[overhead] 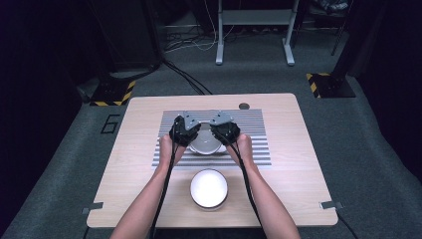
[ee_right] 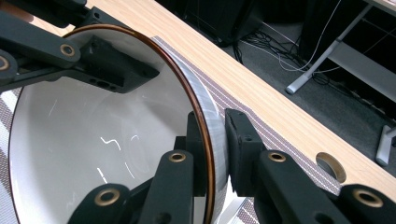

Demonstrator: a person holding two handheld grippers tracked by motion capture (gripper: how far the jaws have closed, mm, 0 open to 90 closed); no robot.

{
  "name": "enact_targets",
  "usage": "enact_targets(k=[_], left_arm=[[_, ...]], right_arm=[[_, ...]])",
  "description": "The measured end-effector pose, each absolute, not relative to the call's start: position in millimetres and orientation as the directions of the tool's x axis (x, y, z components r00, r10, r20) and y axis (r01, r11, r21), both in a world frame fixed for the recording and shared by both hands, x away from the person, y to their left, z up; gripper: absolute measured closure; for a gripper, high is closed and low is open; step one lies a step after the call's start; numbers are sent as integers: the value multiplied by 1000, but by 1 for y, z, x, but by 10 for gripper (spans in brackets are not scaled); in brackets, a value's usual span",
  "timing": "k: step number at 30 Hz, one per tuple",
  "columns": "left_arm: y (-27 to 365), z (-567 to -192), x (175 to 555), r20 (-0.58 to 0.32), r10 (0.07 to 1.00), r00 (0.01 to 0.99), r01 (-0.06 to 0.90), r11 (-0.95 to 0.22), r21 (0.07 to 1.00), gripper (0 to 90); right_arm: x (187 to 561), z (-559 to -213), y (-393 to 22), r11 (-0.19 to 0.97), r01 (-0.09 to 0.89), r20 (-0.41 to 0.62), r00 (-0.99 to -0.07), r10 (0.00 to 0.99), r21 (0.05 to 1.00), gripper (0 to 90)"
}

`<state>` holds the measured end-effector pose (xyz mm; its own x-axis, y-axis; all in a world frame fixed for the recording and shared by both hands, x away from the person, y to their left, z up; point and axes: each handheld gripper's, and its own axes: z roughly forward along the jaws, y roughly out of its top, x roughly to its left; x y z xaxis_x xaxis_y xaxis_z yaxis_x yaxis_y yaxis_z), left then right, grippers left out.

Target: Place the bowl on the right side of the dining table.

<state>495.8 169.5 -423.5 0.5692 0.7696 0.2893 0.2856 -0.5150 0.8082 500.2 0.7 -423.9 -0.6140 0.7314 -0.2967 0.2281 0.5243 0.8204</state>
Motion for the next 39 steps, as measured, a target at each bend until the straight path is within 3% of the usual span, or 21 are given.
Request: enact_targets(k=[39], left_arm=[[164,-446,532,285,781,556,358,-534,766,794]], right_arm=[[536,-448,8,517,328,-250,-597,762,791,799]])
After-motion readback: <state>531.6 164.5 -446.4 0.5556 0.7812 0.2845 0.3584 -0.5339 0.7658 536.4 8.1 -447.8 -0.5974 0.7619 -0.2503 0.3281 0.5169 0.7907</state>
